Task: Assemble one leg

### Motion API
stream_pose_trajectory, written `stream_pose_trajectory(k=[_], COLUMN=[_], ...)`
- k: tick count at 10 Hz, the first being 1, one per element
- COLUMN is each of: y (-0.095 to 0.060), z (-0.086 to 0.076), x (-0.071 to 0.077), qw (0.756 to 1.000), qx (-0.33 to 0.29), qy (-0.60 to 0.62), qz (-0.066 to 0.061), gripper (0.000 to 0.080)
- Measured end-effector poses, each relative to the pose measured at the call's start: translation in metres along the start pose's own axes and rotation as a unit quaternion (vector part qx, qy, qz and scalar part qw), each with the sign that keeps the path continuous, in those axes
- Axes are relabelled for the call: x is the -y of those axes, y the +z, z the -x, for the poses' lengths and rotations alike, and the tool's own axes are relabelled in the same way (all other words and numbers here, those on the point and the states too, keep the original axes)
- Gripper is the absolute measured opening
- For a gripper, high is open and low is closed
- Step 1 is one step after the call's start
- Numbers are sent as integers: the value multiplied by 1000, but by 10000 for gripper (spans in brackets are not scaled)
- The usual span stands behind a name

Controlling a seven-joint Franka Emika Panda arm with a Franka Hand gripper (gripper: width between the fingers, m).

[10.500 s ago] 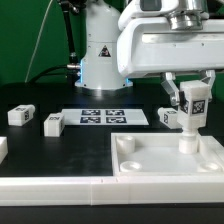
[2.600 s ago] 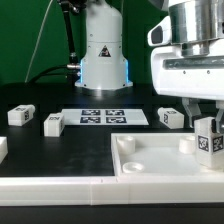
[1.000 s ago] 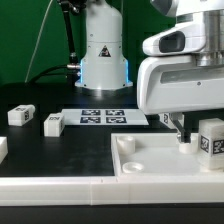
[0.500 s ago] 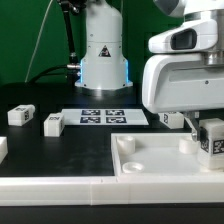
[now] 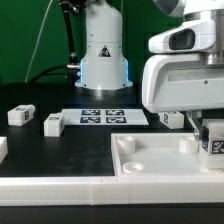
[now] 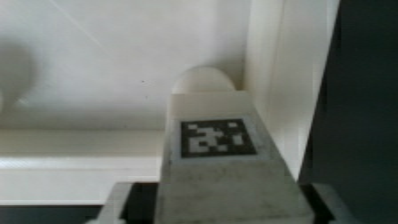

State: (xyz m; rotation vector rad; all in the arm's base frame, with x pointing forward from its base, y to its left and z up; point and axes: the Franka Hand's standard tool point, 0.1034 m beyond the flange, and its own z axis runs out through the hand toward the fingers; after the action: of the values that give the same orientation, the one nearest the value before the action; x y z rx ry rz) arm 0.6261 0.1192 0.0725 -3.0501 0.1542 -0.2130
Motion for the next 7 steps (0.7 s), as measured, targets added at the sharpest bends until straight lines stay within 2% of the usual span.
stream_pose_trajectory(k=[2,3,7], y=[0,1,1], z=[2,0,3], x=[-4,-6,-6], qw=[987,984,927], qx=[-18,-27,-25], qy=[159,176,374], qz=[-10,-15,-27], gripper=[290,290,292])
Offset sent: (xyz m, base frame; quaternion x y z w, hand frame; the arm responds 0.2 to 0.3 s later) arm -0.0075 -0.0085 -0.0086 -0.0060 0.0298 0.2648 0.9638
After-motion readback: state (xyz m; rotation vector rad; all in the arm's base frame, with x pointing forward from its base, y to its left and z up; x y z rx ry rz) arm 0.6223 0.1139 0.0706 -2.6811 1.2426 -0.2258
